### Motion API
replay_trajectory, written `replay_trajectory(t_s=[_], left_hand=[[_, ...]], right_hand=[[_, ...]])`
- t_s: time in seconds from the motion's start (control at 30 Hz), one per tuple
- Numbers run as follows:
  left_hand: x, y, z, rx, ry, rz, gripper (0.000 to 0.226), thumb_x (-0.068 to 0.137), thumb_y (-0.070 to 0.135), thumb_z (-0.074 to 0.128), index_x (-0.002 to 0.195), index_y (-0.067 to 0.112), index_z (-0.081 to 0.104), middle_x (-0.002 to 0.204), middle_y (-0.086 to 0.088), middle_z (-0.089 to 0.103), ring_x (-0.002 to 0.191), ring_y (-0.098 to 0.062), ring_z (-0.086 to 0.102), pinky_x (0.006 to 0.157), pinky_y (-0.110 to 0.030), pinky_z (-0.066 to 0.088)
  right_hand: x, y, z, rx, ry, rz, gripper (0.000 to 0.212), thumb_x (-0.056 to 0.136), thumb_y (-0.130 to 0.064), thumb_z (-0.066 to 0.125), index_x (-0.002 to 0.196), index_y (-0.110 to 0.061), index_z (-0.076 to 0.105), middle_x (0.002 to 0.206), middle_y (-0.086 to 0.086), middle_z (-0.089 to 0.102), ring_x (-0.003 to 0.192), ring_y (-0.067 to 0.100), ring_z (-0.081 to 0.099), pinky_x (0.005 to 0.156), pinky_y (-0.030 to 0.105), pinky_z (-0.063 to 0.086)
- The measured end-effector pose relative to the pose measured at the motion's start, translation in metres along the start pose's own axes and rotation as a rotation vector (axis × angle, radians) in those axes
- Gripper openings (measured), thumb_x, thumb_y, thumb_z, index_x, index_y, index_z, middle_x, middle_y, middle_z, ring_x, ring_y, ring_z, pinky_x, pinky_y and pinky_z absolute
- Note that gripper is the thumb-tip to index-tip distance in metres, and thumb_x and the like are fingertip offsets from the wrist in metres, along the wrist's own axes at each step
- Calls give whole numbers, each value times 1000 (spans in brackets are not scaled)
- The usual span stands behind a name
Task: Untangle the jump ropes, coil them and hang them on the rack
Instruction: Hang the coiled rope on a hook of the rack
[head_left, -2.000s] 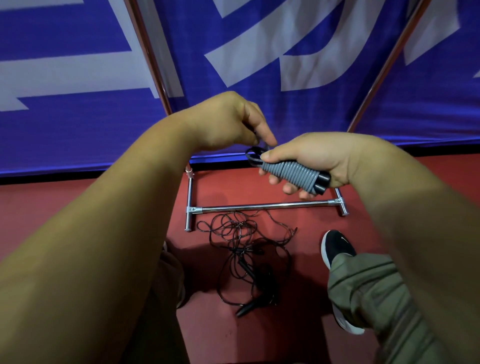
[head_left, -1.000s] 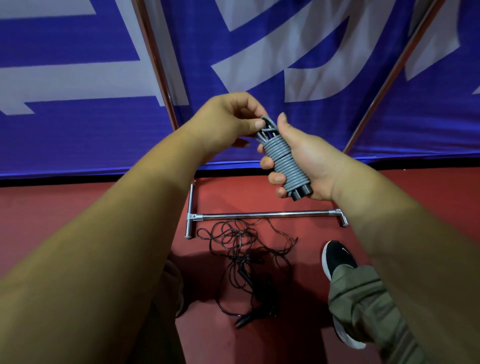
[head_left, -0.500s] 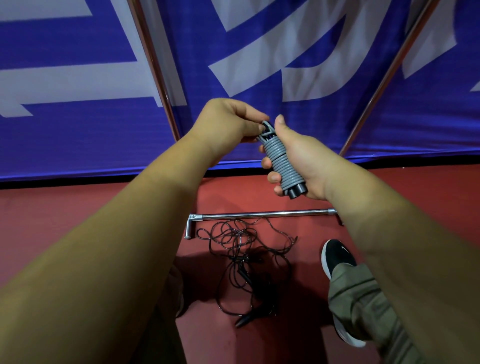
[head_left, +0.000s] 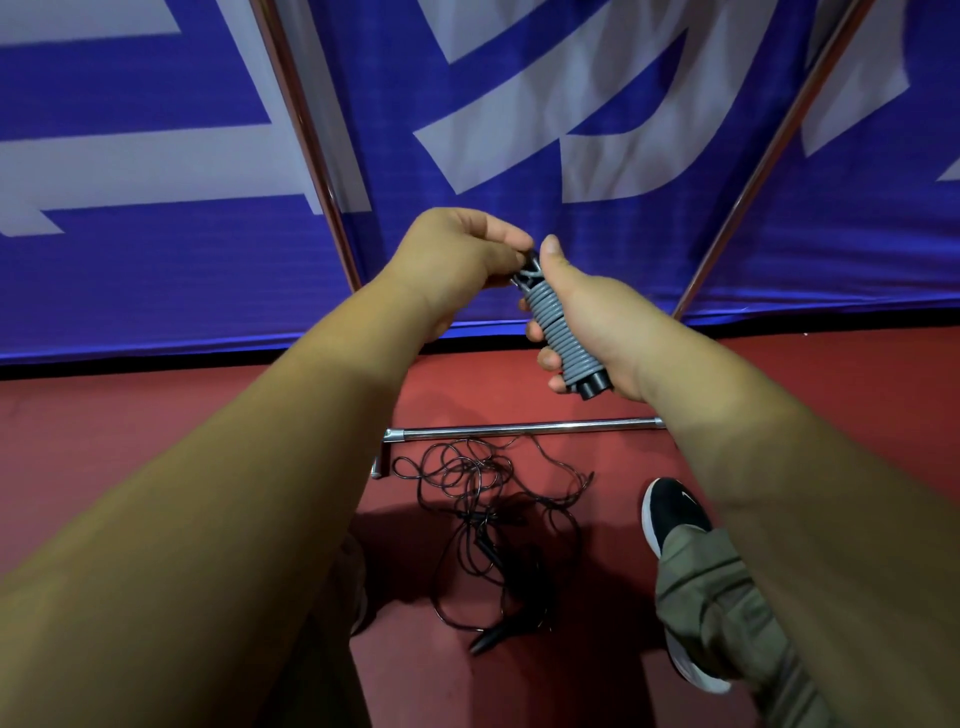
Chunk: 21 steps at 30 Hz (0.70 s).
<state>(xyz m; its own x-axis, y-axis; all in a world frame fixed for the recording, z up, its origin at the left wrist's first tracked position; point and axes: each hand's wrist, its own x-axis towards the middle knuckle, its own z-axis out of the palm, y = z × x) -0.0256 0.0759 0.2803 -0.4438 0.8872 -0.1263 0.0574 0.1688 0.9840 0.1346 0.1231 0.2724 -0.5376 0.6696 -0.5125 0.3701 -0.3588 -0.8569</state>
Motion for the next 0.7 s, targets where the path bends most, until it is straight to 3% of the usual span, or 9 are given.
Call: replay_trajectory(t_s=[0.13,0.3,0.47,0.7], left_hand=[[-2,0,5,-38,24,-47,12,95,-4,68,106,-2,73,89,-13,74,83,-19,73,81,-27,63],[-8,14,1,-176,-91,-171,22,101,5,57,108,-1,78,84,-8,74,81,-17,69,89,-30,63],[-6,11,-4,-189,-101,-238,20,104,14,63,107,1,77,78,-5,66,76,-16,69,82,-28,62],[-2,6,1,-306,-70,-243,8,99,17,72,105,15,76,81,3,71,71,-10,60,68,-23,58]], right_hand=[[0,-1,1,-25,40,-15,73,97,-83,40,107,-18,72,85,3,65,52,18,58,58,37,58],[-1,-10,-6,68,5,-36,71,98,-82,40,105,-19,73,82,2,63,49,17,54,58,35,55],[-2,-8,-5,66,3,-36,69,99,-80,41,105,-19,73,80,1,62,49,17,53,56,34,54],[4,-6,1,10,86,-36,71,98,-82,40,106,-20,73,92,2,68,53,17,59,60,38,58]])
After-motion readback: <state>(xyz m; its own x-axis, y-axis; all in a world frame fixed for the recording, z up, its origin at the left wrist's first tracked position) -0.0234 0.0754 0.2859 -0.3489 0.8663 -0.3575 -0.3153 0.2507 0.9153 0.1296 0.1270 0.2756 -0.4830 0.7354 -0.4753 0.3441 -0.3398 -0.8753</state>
